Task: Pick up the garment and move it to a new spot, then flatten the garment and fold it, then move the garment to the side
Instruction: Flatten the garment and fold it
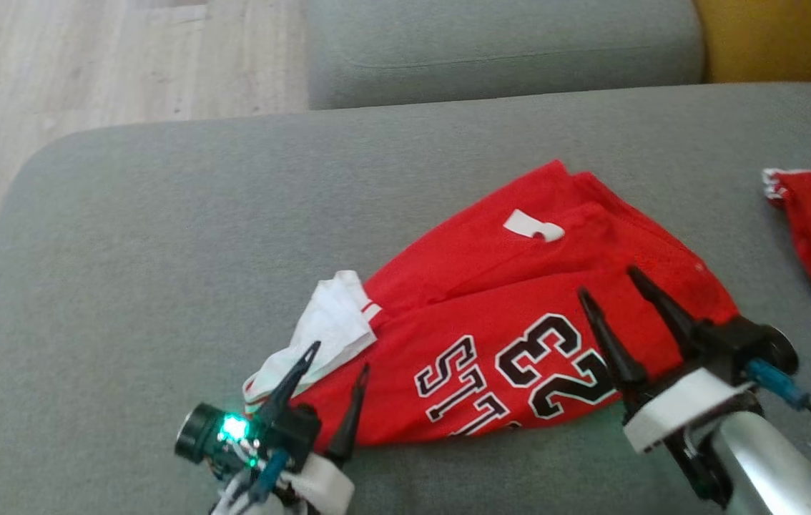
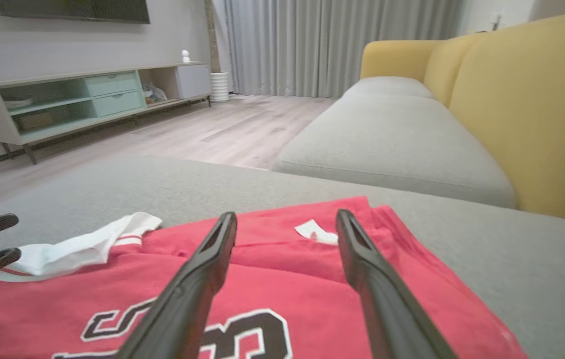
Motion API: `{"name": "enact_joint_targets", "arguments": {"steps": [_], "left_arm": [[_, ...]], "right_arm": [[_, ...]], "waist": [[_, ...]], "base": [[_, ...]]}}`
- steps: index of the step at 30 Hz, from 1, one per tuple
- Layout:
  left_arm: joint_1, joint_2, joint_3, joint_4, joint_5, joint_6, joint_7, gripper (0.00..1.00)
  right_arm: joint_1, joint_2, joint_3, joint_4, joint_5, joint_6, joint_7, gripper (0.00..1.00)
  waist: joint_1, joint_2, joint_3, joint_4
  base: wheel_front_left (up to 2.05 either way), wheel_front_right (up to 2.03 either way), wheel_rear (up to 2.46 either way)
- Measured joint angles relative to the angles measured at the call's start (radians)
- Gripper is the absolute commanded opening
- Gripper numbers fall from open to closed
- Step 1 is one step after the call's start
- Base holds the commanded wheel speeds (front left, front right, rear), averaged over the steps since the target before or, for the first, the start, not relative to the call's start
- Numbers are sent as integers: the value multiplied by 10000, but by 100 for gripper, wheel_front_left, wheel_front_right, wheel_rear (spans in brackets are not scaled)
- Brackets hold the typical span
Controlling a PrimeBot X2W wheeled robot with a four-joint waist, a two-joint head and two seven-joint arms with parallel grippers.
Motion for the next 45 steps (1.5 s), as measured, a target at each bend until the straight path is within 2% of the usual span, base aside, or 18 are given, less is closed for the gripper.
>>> {"name": "enact_joint_targets", "arguments": {"steps": [5,8,17,19,20,21,27,30,33,40,45], "left_arm": [[-837,12,19,1179,48,-8,537,100],[-1167,-2,81,1778,-125,-8,719,100],[-1631,4,318,2569,-477,12,650,100],[-1723,19,376,2633,-483,56,594,40],[-1780,17,374,2663,-512,56,573,7],[-1825,15,374,2688,-556,50,533,0],[-1845,44,378,2702,-675,-4,353,0],[-1824,123,435,2111,-771,192,190,0],[-1765,305,481,1218,-769,397,98,0],[-1360,1018,738,-832,-731,686,190,0],[-1358,1131,756,-1935,-729,802,493,0]], "right_arm": [[527,-12,-504,-142,-109,0,0,100],[782,213,-570,-238,-261,0,0,100],[930,518,-685,-454,-360,0,2,100],[932,522,-761,-479,-382,0,2,100],[932,522,-832,-497,-424,0,2,100],[932,522,-882,-510,-431,0,2,100],[941,520,-1110,-514,-418,0,0,100],[900,525,-1283,-422,-27,0,0,100],[528,481,-1175,211,694,0,157,100],[-2390,-418,-46,1954,2048,0,1908,100],[-4070,-742,675,3496,2631,0,2784,100]], "waist": [[0,0,48,-466],[0,0,117,-786],[0,0,426,-1301],[1,0,514,-1369],[1,0,552,-1392],[1,0,582,-1407],[1,0,673,-1288],[1,0,710,-1113],[1,0,787,-867],[1,0,1179,-223],[2,0,1653,149]], "base": [[0,0,0],[0,0,0],[0,0,0],[0,0,0],[0,0,0],[0,0,0],[0,0,0],[0,0,0],[0,0,0],[0,0,0],[0,0,0]]}}
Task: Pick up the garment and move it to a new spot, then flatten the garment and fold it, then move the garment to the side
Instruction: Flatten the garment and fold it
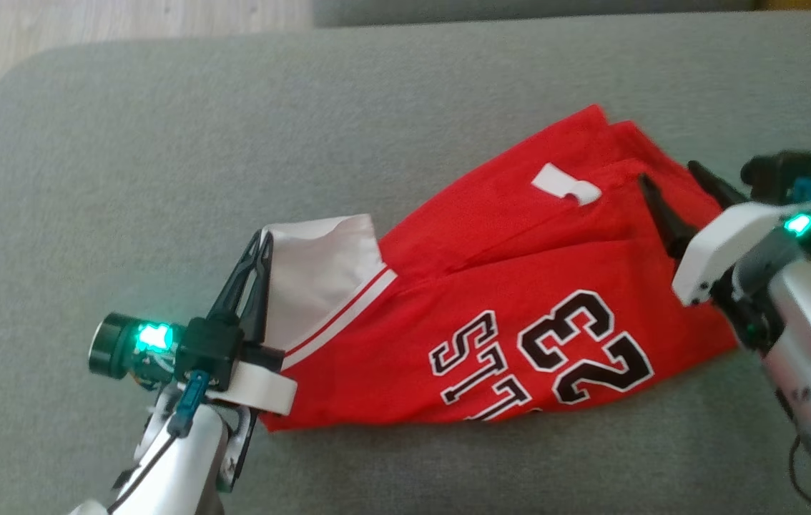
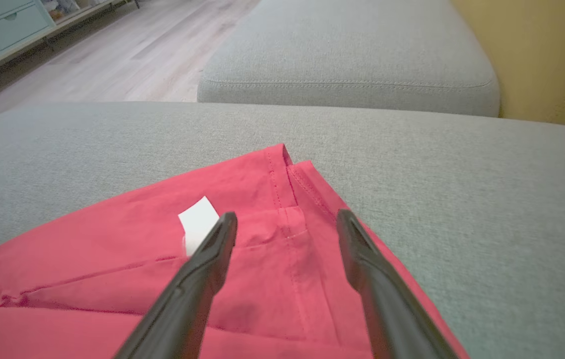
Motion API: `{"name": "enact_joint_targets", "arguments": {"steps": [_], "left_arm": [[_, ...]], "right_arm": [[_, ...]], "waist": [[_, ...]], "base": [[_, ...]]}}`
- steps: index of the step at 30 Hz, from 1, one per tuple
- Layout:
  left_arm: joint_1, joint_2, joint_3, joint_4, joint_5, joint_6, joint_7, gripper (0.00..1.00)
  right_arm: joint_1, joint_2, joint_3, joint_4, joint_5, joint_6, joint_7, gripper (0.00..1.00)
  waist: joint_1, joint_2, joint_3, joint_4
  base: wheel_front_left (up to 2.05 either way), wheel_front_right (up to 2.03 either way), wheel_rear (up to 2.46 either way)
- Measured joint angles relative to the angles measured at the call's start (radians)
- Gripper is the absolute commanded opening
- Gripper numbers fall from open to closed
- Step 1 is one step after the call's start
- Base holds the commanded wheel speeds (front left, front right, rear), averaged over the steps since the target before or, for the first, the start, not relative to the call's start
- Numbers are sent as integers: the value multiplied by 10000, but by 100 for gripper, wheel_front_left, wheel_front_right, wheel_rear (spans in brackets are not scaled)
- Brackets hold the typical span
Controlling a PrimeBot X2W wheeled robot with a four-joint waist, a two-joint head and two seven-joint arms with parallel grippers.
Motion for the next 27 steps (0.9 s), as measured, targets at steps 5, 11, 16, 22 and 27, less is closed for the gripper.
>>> {"name": "enact_joint_targets", "arguments": {"steps": [5,11,16,22,27], "left_arm": [[1,65,-25,-487,0,4,222,0],[6,144,-35,-734,0,77,311,0],[3,236,-33,-966,-2,86,399,0],[-2,334,-31,-1139,0,176,474,0],[-9,410,-33,-1237,-2,176,531,0]], "right_arm": [[-791,-42,790,1001,663,0,476,100],[-1086,-117,1576,1379,1361,0,491,71],[-1409,-347,2121,1877,1808,0,374,61],[-1867,-405,2623,2472,2031,0,81,100],[-1987,-401,3026,2621,2583,0,44,26]], "waist": [[0,0,343,367],[-1,0,524,569],[-1,0,640,629],[-1,0,753,687],[-1,0,791,742]], "base": [[0,0,0],[0,0,0],[0,0,0],[0,0,0],[0,0,0]]}}
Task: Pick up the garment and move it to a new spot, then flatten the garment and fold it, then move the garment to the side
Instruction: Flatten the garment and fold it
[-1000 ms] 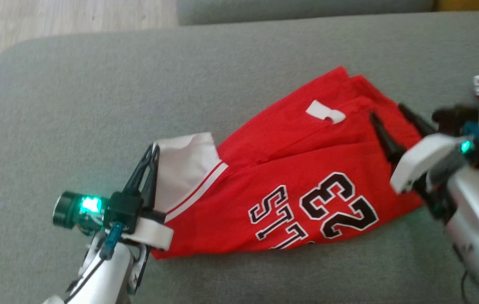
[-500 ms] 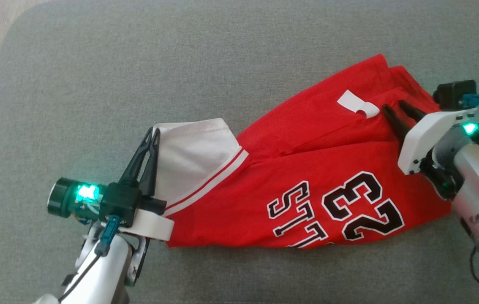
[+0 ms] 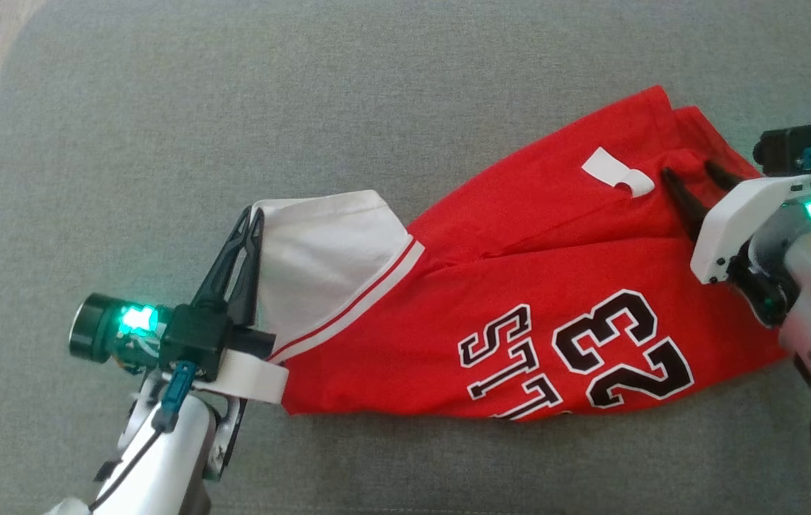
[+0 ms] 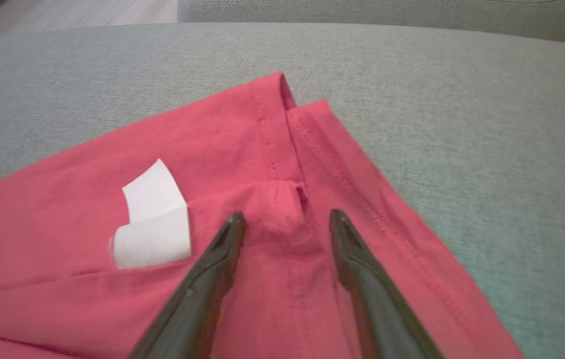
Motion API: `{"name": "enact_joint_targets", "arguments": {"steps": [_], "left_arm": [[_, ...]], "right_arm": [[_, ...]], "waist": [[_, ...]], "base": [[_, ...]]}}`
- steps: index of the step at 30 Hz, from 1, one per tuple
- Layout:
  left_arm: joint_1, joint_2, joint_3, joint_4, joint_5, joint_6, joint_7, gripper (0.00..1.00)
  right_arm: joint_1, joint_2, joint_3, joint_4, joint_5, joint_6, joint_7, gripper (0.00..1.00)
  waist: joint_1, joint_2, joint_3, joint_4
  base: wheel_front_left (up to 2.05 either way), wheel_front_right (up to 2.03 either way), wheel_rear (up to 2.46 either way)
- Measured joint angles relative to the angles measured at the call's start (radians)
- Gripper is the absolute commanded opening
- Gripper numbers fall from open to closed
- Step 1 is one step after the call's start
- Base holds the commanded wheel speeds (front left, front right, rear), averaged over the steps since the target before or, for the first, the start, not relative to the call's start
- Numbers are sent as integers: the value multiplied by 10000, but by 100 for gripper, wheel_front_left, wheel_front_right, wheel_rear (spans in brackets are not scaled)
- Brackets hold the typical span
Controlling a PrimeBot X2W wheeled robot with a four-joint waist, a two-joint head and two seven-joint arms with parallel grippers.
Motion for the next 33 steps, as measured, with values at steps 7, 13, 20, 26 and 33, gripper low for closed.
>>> {"name": "enact_joint_targets", "arguments": {"steps": [7,13,20,26,33], "left_arm": [[0,215,19,-25,0,81,-134,0],[-323,731,56,-140,176,21,-428,0],[-805,1315,418,-717,8,-380,-658,0],[-1789,1680,435,-1246,-82,-945,-779,0],[-4285,1916,606,-2029,-263,-1756,-399,0]], "right_arm": [[-2,-222,838,-412,715,0,-387,0],[-211,-828,1381,-738,972,0,-980,0],[-470,-1804,1657,-1678,1791,0,-1386,0],[-618,-2936,1586,-2654,2148,0,-1929,0],[-2036,-4941,1193,-5083,2023,0,-1942,0]], "waist": [[0,0,-354,-27],[-1,0,-975,-180],[-2,0,-1886,-465],[-2,0,-2522,-638],[-3,1,-3182,-1120]], "base": [[0,0,0],[0,0,0],[0,0,0],[0,0,0],[0,0,0]]}}
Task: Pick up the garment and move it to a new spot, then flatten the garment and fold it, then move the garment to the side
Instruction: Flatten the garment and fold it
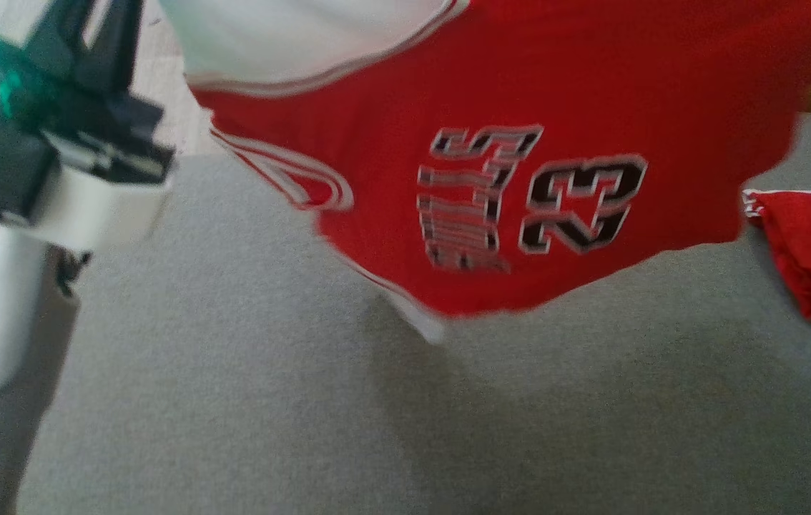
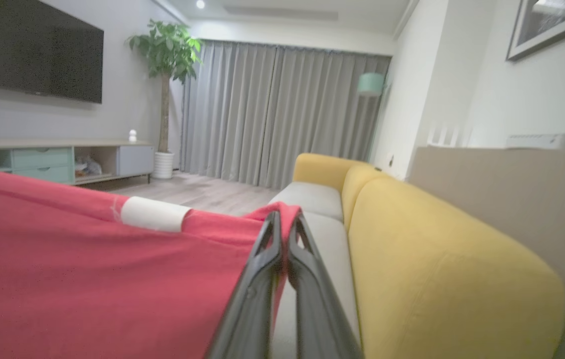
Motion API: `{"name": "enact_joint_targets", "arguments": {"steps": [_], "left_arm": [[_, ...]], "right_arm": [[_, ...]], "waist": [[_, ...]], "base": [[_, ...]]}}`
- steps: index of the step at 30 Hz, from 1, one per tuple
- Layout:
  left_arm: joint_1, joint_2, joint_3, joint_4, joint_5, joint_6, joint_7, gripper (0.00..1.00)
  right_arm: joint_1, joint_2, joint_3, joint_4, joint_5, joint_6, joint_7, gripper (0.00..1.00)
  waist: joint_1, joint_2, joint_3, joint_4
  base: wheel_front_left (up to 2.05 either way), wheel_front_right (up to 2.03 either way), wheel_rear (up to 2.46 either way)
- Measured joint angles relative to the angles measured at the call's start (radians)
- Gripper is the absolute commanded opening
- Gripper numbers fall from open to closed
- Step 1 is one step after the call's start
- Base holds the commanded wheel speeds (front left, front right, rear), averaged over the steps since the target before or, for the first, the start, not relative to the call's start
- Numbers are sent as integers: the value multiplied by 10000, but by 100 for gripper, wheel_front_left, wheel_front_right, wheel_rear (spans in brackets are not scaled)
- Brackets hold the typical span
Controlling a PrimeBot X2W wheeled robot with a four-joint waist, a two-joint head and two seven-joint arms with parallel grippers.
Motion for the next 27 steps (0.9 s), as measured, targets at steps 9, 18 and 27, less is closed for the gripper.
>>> {"name": "enact_joint_targets", "arguments": {"steps": [9,18,27], "left_arm": [[-2558,121,-25,4,-466,-577,433,0],[-4132,196,-1526,3248,-1434,-901,431,0],[-7752,-343,-1829,6184,-1386,-880,-688,0]], "right_arm": [[-901,-941,-1252,-1429,-351,0,913,0],[-1278,1264,-1152,-326,-1369,0,1864,0],[-3772,3020,-1641,2132,-2832,0,293,0]], "waist": [[0,0,-19,-499],[4,0,1165,-547],[8,-1,3358,-382]], "base": [[0,0,0],[0,0,0],[0,0,0]]}}
